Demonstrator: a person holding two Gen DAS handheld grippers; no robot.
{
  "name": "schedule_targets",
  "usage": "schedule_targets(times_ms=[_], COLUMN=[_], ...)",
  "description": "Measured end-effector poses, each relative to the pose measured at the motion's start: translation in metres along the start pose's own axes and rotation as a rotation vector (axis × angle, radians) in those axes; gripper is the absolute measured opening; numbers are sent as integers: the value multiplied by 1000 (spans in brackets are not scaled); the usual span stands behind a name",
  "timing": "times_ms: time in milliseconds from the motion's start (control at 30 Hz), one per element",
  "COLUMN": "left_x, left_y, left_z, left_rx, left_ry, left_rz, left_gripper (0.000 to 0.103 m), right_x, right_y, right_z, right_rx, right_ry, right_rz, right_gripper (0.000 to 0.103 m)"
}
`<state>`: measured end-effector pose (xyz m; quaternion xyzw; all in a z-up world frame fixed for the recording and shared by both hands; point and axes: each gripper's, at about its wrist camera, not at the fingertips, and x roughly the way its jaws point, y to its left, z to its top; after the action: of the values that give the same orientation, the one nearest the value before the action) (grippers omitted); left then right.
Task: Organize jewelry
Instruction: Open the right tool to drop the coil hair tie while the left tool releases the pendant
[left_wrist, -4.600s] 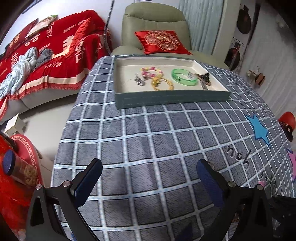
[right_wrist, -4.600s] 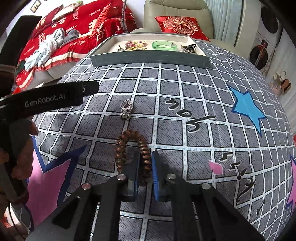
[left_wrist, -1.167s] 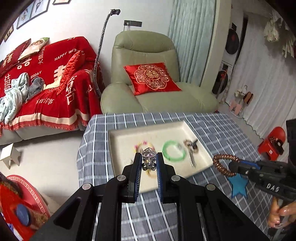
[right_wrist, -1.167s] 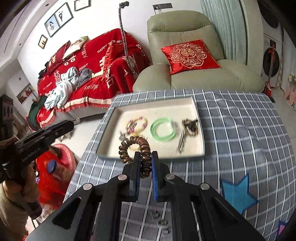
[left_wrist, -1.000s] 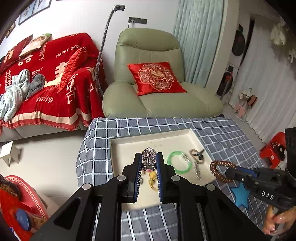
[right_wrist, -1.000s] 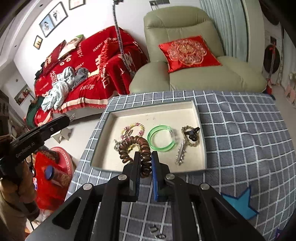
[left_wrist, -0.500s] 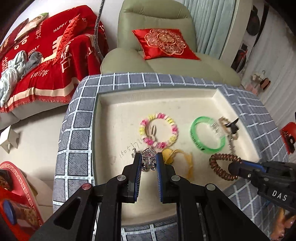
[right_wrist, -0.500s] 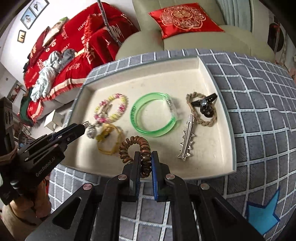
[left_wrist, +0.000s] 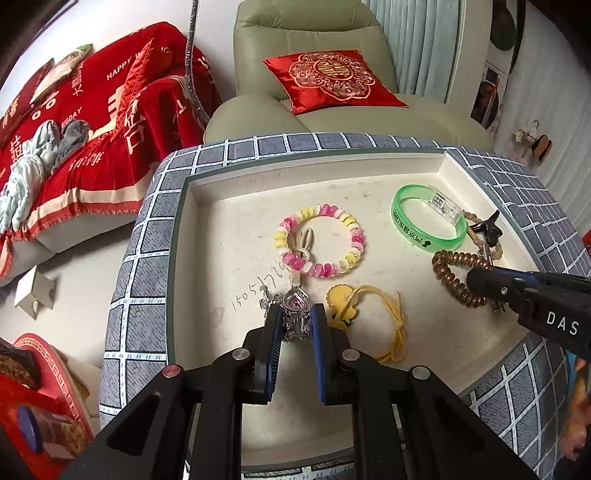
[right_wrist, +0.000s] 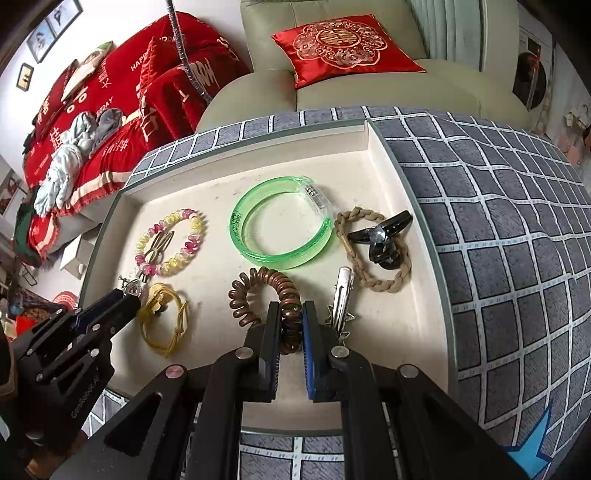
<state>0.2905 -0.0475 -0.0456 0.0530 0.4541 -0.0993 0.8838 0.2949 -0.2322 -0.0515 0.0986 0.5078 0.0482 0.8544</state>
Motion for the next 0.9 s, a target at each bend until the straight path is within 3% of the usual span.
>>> schedule_targets(times_ms=[267, 400, 600, 700, 900], left_x=[-1, -1, 0, -1, -6], left_y=[-2, -3, -5, -9, -9], left_z=[-1, -2, -1, -2, -1], left_rx=[-1, -5, 5, 25, 12], left_ry=[-6, -7, -2, 1, -8], left_rz=[17, 23, 36, 50, 43], left_gripper=[32, 32, 32, 32, 32], right_x=[0, -5, -16, -26, -48], right_y=[3, 4, 5, 5, 5], right_z=[-1, -2, -3, -4, -7], right_rx=[-5, -9, 1, 2, 5], right_ry=[2, -10, -31, -48, -86], right_rz=[-3, 10, 34, 51, 74], right_gripper=[15, 46, 49, 58, 58])
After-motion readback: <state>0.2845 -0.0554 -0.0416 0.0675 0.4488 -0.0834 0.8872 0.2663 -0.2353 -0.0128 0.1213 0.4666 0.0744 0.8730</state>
